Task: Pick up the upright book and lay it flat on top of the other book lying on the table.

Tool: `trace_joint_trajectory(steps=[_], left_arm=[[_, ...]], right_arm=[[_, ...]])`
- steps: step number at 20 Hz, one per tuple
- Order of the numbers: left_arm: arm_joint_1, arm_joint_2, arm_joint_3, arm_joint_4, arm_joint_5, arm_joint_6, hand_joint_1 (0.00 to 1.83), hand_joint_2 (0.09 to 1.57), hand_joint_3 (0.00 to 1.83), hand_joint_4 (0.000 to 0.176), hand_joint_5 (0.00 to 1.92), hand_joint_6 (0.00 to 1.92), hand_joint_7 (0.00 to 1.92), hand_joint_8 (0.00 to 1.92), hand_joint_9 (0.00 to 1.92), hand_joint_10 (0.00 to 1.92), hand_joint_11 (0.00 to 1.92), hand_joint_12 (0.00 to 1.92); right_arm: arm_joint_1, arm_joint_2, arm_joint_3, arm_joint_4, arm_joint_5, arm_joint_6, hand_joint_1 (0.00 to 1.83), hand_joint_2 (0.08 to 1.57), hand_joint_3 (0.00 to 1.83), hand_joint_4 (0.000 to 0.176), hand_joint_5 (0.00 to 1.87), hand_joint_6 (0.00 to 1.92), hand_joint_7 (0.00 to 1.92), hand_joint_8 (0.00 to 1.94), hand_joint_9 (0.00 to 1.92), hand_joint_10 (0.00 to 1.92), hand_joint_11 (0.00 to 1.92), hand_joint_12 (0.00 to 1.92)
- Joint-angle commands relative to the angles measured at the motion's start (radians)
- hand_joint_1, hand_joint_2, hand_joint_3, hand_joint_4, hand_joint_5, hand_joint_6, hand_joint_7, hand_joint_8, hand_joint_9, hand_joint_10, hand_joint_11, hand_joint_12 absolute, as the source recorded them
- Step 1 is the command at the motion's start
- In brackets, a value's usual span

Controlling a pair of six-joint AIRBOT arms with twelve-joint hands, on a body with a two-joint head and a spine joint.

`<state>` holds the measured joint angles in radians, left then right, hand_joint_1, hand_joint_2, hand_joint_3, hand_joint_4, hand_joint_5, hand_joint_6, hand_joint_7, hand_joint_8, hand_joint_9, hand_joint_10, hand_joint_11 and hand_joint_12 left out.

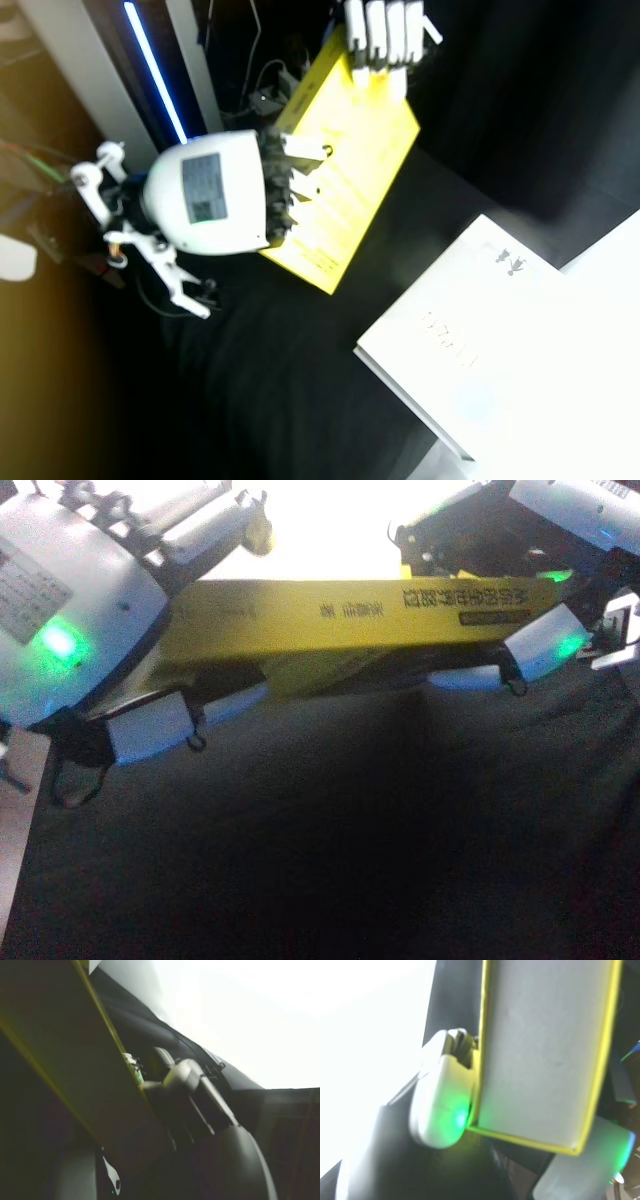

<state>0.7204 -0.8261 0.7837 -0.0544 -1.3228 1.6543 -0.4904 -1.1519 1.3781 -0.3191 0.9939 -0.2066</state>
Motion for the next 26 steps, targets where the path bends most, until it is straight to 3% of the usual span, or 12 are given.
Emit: trace_joint_trajectory(steps=[1,2,3,4,9,14,15,16,17,18,23,26], left_arm=[[-0.008,0.01,-0.003,-0.009,-0.163,0.003,0.54,1.07,0.0,0.122,0.01,0.15,0.01,0.09,0.0,0.11,0.0,0.18],[-0.004,0.012,-0.004,-0.013,-0.164,0.003,0.54,1.07,0.0,0.122,0.01,0.15,0.01,0.09,0.0,0.11,0.0,0.18],[-0.001,0.014,-0.005,-0.016,-0.164,0.003,0.53,1.01,0.0,0.159,0.0,0.03,0.0,0.02,0.0,0.02,0.0,0.04],[0.001,0.014,-0.006,-0.018,-0.163,0.003,0.59,0.98,0.0,0.173,0.0,0.01,0.0,0.0,0.0,0.0,0.0,0.01],[0.051,0.05,-0.022,-0.067,-0.219,0.004,0.54,0.95,0.0,0.176,0.0,0.0,0.0,0.0,0.0,0.0,0.0,0.0],[0.142,0.097,-0.047,-0.158,-0.294,0.004,0.5,1.01,0.01,0.176,0.0,0.0,0.0,0.0,0.0,0.0,0.0,0.0],[0.159,0.098,-0.049,-0.174,-0.304,0.004,0.54,1.01,0.0,0.176,0.0,0.0,0.0,0.0,0.06,0.06,0.0,0.79],[0.169,0.098,-0.05,-0.19,-0.31,0.004,0.55,0.97,0.0,0.176,0.0,0.0,0.0,0.0,0.13,0.09,0.0,1.17],[0.177,0.098,-0.05,-0.202,-0.311,0.004,0.51,0.94,0.02,0.176,0.0,0.0,0.0,0.0,0.02,0.02,0.0,0.23],[0.185,0.098,-0.05,-0.213,-0.303,0.003,0.47,0.94,0.03,0.17,0.0,0.0,0.0,0.0,0.0,0.0,0.0,0.05],[0.202,0.07,-0.039,-0.265,-0.248,0.003,0.67,1.03,0.02,0.176,0.0,0.0,0.0,0.0,0.0,0.0,0.0,0.0],[0.203,0.058,-0.034,-0.271,-0.23,0.003,0.61,1.06,0.02,0.176,0.0,0.0,0.0,0.0,0.0,0.0,0.0,0.0]], right_arm=[[0.006,0.006,0.003,0.018,0.08,-0.008,1.59,0.74,0.99,0.176,1.61,1.92,1.79,1.94,1.89,1.92,1.92,1.92],[0.006,0.006,0.003,0.018,0.08,-0.008,1.59,0.74,0.99,0.176,1.61,1.92,1.79,1.94,1.89,1.92,1.92,1.92],[0.006,0.006,0.002,0.018,0.08,-0.008,1.57,0.74,0.99,0.176,1.61,1.92,1.78,1.94,1.89,1.92,1.92,1.92],[0.006,0.006,0.003,0.018,0.08,-0.008,1.54,0.74,1.0,0.176,1.6,1.92,1.77,1.94,1.88,1.92,1.91,1.92],[0.006,0.02,-0.002,0.021,0.08,-0.008,1.58,0.67,1.09,0.176,1.6,1.92,1.77,1.94,1.86,1.92,1.89,1.92],[0.007,0.094,-0.041,0.022,0.089,-0.009,1.57,0.68,1.08,0.176,1.54,1.92,1.74,1.94,1.85,1.92,1.89,1.92],[0.007,0.108,-0.049,0.023,0.098,-0.009,1.57,0.68,1.09,0.176,1.53,1.92,1.76,1.94,1.89,1.92,1.92,1.92],[0.007,0.118,-0.054,0.026,0.108,-0.009,1.59,0.65,1.08,0.176,1.52,1.92,1.76,1.94,1.9,1.92,1.92,1.92],[0.007,0.127,-0.06,0.029,0.122,-0.009,1.6,0.64,1.08,0.176,1.52,1.92,1.74,1.94,1.89,1.92,1.92,1.92],[0.007,0.138,-0.067,0.033,0.139,-0.009,1.61,0.62,1.07,0.176,1.53,1.92,1.73,1.94,1.87,1.92,1.91,1.92],[0.028,0.155,-0.07,0.05,0.148,-0.044,1.59,0.62,1.19,0.176,1.58,1.92,1.77,1.94,1.87,1.92,1.89,1.92],[0.036,0.159,-0.065,0.082,0.148,-0.077,1.54,0.67,1.17,0.176,1.61,1.92,1.81,1.94,1.9,1.92,1.92,1.92]])
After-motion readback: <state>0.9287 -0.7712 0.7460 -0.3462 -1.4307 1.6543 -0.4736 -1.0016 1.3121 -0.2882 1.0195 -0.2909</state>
